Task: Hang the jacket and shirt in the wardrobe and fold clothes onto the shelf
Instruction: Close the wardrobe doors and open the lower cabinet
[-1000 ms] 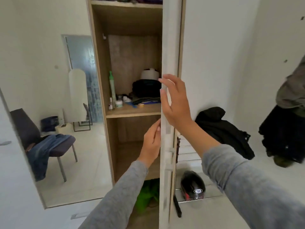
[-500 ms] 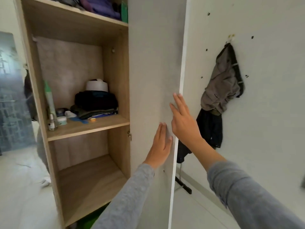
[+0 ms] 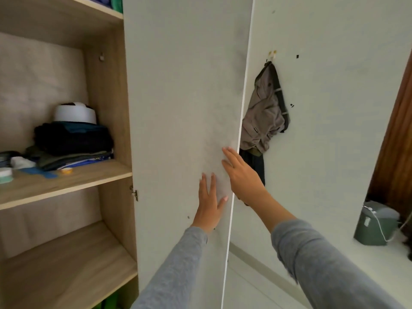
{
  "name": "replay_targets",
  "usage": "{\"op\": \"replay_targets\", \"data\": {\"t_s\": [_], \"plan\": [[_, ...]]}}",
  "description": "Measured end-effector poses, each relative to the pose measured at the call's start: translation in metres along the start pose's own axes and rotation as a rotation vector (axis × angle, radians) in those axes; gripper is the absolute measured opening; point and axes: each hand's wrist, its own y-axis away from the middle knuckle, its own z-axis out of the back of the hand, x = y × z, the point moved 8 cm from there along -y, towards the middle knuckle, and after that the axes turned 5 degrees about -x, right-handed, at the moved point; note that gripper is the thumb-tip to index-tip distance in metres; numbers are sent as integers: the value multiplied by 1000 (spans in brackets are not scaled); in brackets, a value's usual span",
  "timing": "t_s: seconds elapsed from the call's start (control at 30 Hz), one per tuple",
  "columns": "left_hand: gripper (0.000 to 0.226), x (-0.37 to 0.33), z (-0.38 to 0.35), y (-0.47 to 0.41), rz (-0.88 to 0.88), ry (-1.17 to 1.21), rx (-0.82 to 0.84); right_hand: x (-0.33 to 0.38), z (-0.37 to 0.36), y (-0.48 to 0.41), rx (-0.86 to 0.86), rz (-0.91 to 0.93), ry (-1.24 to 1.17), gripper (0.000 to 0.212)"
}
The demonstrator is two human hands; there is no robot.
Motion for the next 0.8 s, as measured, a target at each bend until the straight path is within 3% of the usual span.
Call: {"op": "replay_targets", "data": {"t_s": [0.13,0.4,0.8], "plan": [[73,11,-17,-15,15,-27,-7,-16,-16,-2,15,-20,8,54],[76,28,-22,-29,-16,-146,-93,-18,-34,5,-1,108,196,58],[71,25,-14,-27,-33,-221,-120,-18,-50,6,56,102,199,62]]}}
